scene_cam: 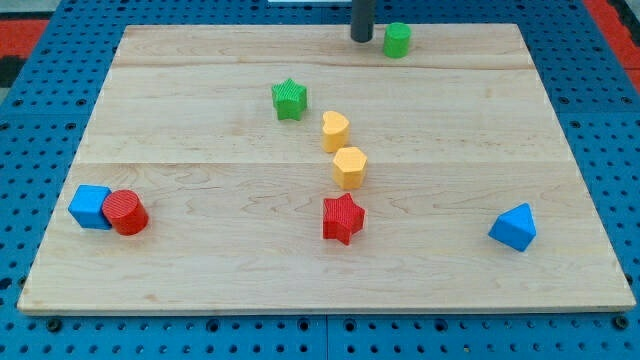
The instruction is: Push the yellow hexagon parallel to the bottom left of the yellow heart
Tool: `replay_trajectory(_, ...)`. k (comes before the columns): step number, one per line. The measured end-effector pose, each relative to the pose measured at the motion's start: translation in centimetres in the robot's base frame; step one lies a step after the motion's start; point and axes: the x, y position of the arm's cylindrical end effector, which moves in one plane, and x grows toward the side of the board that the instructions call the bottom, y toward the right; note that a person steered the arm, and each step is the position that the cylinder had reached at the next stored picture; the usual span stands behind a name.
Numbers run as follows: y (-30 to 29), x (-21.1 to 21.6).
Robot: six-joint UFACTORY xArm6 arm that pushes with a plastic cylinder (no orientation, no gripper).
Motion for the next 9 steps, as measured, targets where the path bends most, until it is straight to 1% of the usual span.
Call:
replay_trajectory(1, 5.7, 1.6)
replay_trajectory(2, 1.1, 3.7)
replay_trajectory(3, 0.0, 8.7)
replay_trajectory(4, -10.3, 4.3)
replay_trajectory(5, -17.5, 8.8)
replay_trajectory(6, -19.2, 16.7)
replay_trajectory(8, -7.3, 11.3)
replay_trajectory(9, -1.5, 10.0)
